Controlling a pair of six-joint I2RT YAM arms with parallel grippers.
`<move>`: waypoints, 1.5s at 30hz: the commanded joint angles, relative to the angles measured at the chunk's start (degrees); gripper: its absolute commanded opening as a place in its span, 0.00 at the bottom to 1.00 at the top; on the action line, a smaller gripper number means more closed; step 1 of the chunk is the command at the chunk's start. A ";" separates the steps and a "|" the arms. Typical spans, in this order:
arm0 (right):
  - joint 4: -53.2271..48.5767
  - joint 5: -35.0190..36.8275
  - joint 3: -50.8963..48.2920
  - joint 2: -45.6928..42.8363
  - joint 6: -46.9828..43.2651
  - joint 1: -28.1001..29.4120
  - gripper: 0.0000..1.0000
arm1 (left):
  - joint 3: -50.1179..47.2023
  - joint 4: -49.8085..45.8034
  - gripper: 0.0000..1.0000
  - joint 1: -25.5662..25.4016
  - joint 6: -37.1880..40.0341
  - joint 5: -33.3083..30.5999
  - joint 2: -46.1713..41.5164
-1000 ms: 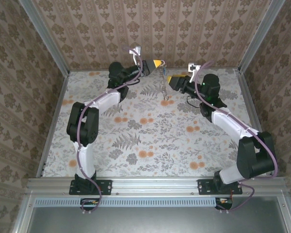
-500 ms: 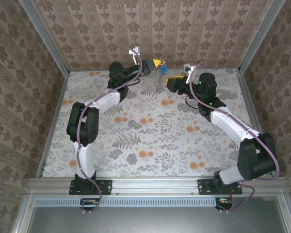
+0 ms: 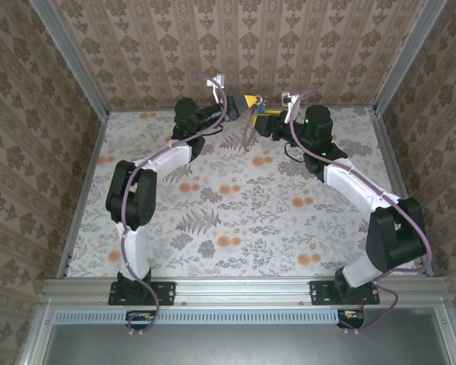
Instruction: Put the keys on the keyring
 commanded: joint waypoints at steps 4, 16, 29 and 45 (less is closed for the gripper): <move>-0.28 -0.31 1.95 0.64 -1.64 0.33 0.40 | 1.28 1.54 0.00 -0.16 0.41 0.63 -3.22; -0.92 -1.75 -0.25 -0.85 -2.40 0.05 0.00 | 1.26 1.96 0.00 -0.20 0.23 0.79 -3.49; -0.49 -6.05 -1.29 -1.72 -1.45 0.82 0.00 | 1.01 1.97 0.00 -0.25 0.52 0.34 -3.49; -1.40 -11.98 3.59 3.14 0.08 1.73 0.00 | 1.11 2.06 0.00 -0.69 0.51 0.26 -3.47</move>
